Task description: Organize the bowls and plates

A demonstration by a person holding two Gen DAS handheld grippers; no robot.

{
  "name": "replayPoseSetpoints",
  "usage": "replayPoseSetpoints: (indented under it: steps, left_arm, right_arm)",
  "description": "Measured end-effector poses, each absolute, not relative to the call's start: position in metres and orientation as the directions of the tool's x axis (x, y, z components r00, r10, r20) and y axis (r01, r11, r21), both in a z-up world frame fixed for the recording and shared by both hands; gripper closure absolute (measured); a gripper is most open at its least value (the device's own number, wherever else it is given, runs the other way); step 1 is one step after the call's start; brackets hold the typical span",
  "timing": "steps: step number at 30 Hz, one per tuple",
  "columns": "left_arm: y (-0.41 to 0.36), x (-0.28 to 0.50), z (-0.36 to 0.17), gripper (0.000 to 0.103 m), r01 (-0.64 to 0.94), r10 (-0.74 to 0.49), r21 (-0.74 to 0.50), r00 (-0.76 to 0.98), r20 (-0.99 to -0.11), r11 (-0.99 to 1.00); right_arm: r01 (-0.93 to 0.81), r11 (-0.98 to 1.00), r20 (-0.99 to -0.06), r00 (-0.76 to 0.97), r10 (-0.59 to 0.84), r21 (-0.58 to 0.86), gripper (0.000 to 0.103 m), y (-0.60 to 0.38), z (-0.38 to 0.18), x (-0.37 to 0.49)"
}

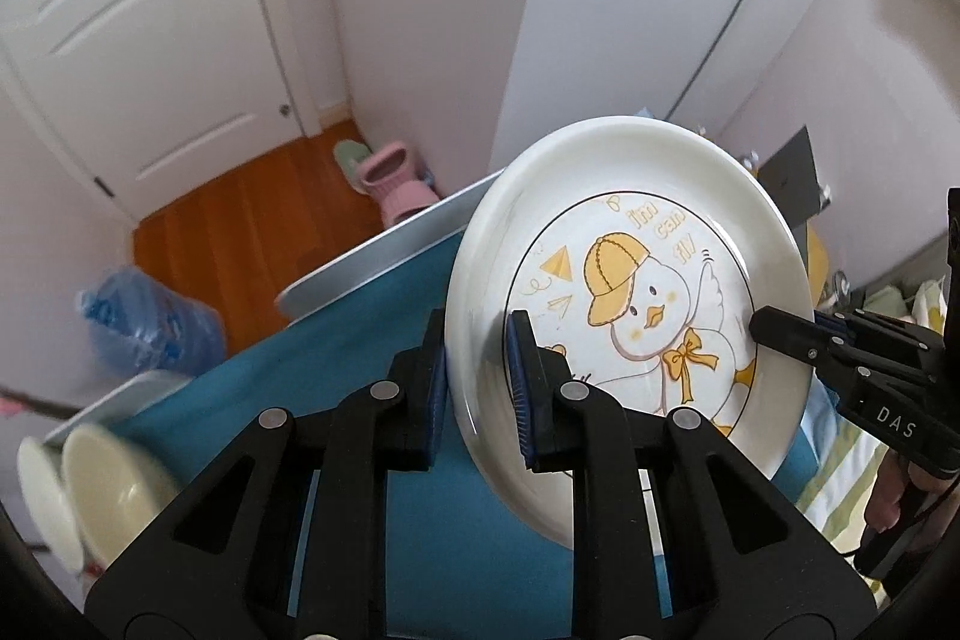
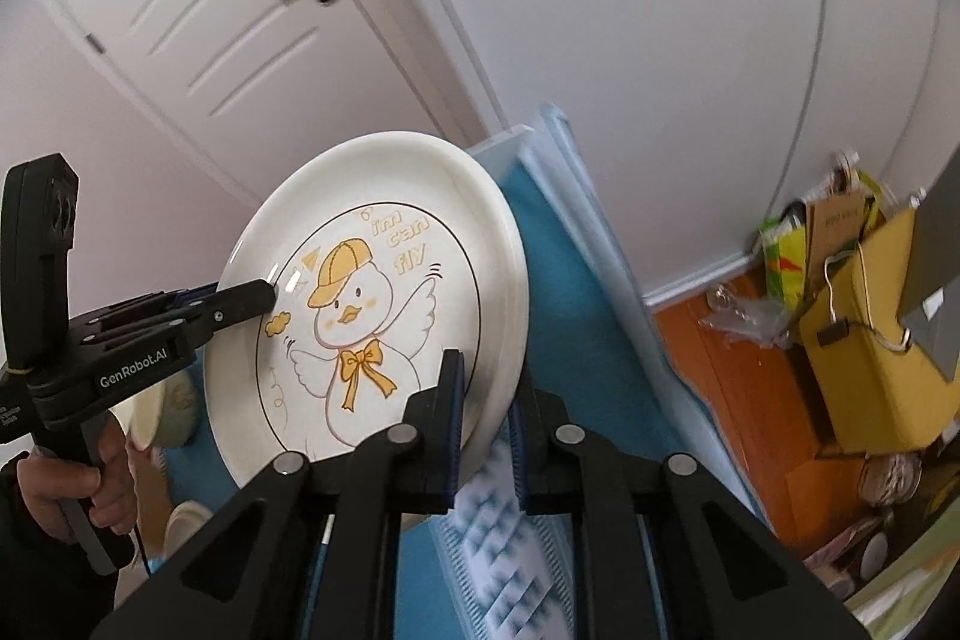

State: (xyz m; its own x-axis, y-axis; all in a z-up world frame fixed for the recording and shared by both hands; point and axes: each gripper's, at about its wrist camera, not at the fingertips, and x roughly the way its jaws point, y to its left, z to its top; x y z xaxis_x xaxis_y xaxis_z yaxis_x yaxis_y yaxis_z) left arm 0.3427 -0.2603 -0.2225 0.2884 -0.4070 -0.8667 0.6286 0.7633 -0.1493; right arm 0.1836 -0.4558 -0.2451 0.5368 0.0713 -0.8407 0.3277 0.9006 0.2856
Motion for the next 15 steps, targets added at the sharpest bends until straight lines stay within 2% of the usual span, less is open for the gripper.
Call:
replayPoseSetpoints:
  steps: [7,15]
  left_arm:
    - [-0.180,0.286,-0.183,0.087,0.576,-0.390,-0.129,0.358,-0.848,0.807]
    - [-0.101,0.237,-0.176,0.087,0.475,-0.342,-0.130,0.394,-0.853,0.870]
  right_arm:
    - [0.220,0.935,-0.823,0.556,0.115,0.279,0.090,-0.393,-0.205,0.154]
    - [0.113,0.952,-0.821,0.541,0.180,0.283,0.090,-0.327,-0.200,0.124]
